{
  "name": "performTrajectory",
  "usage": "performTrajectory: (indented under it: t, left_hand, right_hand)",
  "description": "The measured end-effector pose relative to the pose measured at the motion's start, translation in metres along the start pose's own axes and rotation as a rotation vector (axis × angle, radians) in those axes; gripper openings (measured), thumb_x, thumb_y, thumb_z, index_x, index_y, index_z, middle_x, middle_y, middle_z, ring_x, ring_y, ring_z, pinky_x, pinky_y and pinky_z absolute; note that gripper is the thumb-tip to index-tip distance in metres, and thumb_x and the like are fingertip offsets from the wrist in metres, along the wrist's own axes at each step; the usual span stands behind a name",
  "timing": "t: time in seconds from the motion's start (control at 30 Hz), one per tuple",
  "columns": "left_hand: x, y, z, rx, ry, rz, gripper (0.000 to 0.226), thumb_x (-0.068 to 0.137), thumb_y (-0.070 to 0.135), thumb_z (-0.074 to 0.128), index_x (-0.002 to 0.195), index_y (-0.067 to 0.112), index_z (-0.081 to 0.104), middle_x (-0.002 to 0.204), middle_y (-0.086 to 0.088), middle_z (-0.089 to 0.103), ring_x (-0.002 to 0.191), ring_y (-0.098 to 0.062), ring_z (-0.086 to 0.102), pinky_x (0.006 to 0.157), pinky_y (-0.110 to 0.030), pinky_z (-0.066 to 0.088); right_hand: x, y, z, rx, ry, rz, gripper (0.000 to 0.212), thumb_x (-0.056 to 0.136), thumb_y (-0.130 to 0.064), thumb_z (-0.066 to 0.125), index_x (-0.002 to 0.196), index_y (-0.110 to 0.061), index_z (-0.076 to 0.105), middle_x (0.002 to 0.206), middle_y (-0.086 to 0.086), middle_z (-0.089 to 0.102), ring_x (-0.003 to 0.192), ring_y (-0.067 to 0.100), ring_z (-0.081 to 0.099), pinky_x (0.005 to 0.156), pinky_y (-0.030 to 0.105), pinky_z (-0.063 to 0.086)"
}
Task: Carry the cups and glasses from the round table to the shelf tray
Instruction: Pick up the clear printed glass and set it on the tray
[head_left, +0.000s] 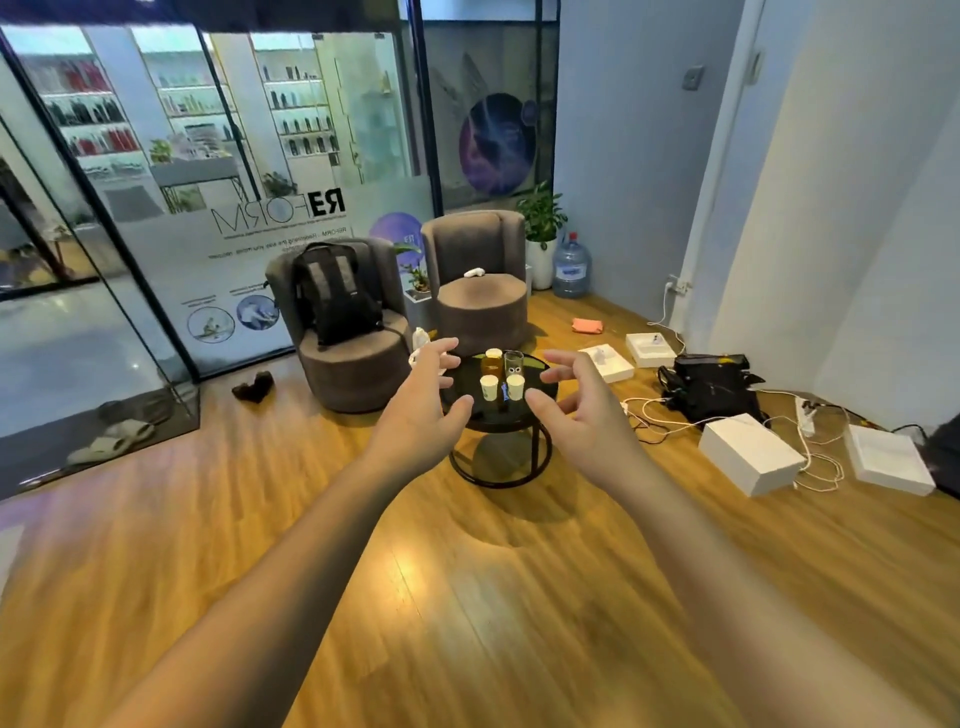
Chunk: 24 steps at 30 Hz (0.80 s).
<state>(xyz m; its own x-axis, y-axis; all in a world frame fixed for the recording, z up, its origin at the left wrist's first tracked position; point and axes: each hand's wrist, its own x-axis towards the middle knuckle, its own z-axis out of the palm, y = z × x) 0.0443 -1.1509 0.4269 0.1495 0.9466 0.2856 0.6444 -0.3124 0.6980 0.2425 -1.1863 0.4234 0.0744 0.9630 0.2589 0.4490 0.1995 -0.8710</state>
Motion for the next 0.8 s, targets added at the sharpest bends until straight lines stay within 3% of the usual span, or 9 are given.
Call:
performTrajectory:
  t: [0.13,0.23,0.5,0.67,0.8]
  left_hand:
    - [0.101,-0.039,0.000,0.011,-0.044,-0.042,0.064,0.098,0.021,0.063,0.150,0.033,0.027,0.148,0.005,0.047,0.134,-0.015,0.049,0.108,-0.046,0.048]
    - [0.159,-0.061,0.010,-0.027,-0.071,-0.074,0.064,0.098,0.020,0.062,0.151,0.031,0.026,0.148,0.004,0.047,0.131,-0.016,0.050,0.107,-0.042,0.049]
    - [0.282,-0.147,0.070,-0.021,-0.169,-0.148,0.066,0.097,0.023,0.063,0.150,0.035,0.025,0.145,0.007,0.048,0.125,-0.013,0.053,0.102,-0.039,0.053]
    - [0.369,-0.190,0.117,-0.032,-0.218,-0.194,0.067,0.098,0.022,0.062,0.151,0.033,0.024,0.145,0.006,0.047,0.122,-0.011,0.052,0.093,-0.028,0.051]
    - [0.450,-0.217,0.149,-0.026,-0.295,-0.267,0.068,0.098,0.023,0.063,0.152,0.034,0.024,0.146,0.006,0.048,0.121,-0.012,0.054,0.099,-0.033,0.052]
  right_hand:
    - [0.088,0.016,0.023,-0.059,-0.030,0.026,0.048,0.098,-0.039,0.060,0.142,-0.035,0.040,0.122,-0.013,0.050,0.083,0.009,0.061,0.060,0.015,0.050]
    - [0.141,0.034,0.032,-0.069,-0.031,0.075,0.049,0.097,-0.040,0.061,0.141,-0.035,0.040,0.122,-0.012,0.049,0.086,0.011,0.062,0.066,0.020,0.055]
    - [0.279,0.109,0.066,-0.095,-0.053,0.160,0.055,0.097,-0.040,0.062,0.146,-0.031,0.038,0.127,-0.010,0.051,0.088,0.011,0.061,0.065,0.019,0.048]
    - [0.377,0.167,0.078,-0.111,-0.095,0.208,0.056,0.097,-0.039,0.062,0.146,-0.031,0.037,0.128,-0.010,0.050,0.089,0.010,0.060,0.063,0.018,0.046]
    - [0.464,0.205,0.086,-0.111,-0.131,0.264,0.056,0.097,-0.038,0.062,0.146,-0.032,0.037,0.131,-0.008,0.050,0.089,0.009,0.060,0.062,0.017,0.045]
